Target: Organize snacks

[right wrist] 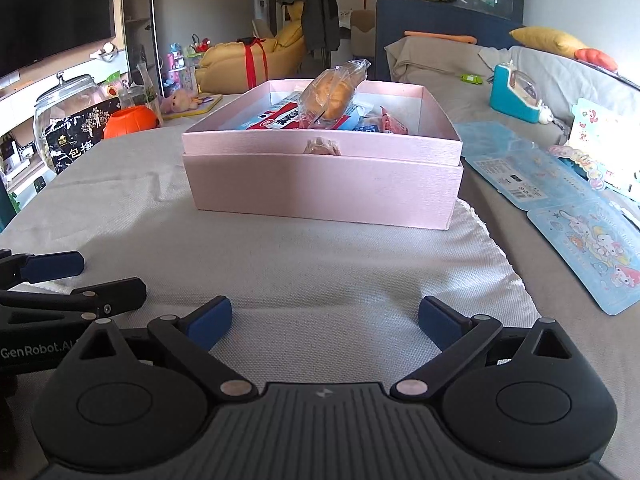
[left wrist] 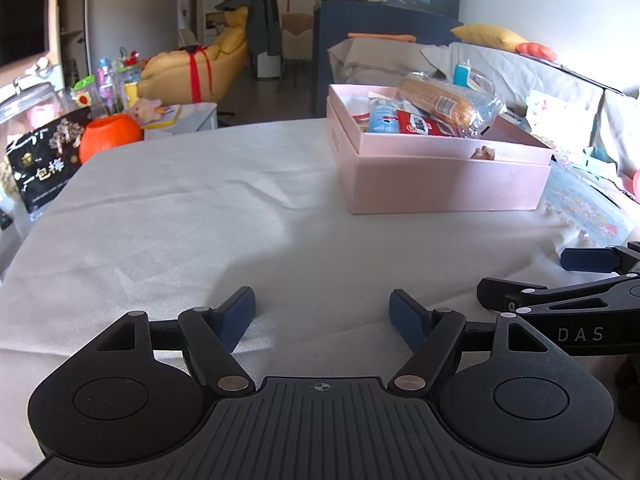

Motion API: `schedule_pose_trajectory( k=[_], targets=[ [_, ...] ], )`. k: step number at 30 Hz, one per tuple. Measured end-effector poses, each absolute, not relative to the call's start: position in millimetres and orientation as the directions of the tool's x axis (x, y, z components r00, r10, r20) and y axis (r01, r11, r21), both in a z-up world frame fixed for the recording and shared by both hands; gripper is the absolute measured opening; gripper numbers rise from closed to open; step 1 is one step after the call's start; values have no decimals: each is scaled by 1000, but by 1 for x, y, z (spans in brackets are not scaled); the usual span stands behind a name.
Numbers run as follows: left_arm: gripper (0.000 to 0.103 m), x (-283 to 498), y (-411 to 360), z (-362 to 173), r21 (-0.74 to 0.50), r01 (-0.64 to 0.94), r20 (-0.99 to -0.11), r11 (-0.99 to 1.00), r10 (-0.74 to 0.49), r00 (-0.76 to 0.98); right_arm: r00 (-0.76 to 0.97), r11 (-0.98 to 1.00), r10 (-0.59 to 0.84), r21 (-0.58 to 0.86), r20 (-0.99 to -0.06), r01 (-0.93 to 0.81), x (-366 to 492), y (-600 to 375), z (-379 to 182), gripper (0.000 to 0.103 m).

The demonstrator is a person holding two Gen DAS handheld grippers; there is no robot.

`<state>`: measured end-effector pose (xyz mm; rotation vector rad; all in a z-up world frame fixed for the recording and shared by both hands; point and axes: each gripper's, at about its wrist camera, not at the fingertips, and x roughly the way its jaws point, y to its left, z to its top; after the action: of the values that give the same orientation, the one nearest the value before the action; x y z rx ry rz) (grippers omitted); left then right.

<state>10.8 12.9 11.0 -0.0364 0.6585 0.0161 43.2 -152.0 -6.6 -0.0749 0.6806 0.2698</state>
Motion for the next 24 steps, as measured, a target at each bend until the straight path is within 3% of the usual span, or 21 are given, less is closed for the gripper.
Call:
schedule_pose_trajectory(
  k=[24],
  targets=[
    [76,8,13,12,-25,-40,-609,999,17,793,744,963,221,19,-631,-270,43,-152,-6,101]
  ],
)
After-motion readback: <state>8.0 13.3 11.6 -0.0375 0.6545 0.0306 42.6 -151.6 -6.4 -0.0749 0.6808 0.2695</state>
